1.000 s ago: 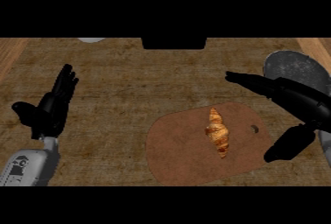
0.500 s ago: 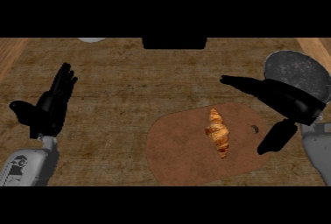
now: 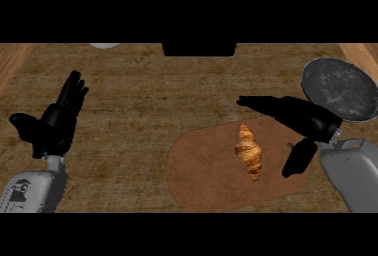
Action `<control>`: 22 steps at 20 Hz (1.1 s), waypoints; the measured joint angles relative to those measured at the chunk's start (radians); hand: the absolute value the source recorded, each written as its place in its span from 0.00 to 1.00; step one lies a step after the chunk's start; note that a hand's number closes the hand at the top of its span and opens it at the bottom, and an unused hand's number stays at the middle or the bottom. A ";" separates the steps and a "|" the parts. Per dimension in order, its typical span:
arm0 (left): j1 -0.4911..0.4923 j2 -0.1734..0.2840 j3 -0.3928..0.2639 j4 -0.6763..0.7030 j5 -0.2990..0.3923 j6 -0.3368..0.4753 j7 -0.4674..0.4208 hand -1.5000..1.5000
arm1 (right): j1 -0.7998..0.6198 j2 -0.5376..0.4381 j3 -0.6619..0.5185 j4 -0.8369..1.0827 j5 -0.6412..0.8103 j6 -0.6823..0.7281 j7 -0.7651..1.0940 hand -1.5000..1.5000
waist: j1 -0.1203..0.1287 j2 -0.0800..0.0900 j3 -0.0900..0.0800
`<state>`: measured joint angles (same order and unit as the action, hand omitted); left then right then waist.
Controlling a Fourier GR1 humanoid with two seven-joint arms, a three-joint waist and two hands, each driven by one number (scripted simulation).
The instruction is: Pick the croissant from the cutting board and place it in the pan
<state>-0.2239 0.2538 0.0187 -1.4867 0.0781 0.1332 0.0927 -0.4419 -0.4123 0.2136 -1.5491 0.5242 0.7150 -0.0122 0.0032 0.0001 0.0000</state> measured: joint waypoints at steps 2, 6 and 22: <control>0.003 0.002 0.015 0.009 0.008 -0.020 -0.014 0.50 | 0.009 0.016 0.022 0.022 0.045 -0.021 -0.021 0.00 | 0.000 0.000 0.000; 0.009 0.010 0.033 0.008 0.007 -0.038 -0.011 0.50 | 0.013 0.026 0.051 0.012 0.117 -0.017 -0.001 0.00 | 0.000 0.000 0.000; -0.018 -0.043 0.055 0.062 -0.041 -0.047 -0.049 0.50 | -0.007 0.102 0.100 0.150 0.365 -0.050 -0.042 0.00 | -0.001 0.000 0.000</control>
<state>-0.2417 0.2110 0.0733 -1.4247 0.0370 0.0859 0.0433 -0.4490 -0.3100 0.3140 -1.3996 0.8893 0.6645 -0.0547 0.0020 0.0004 -0.0001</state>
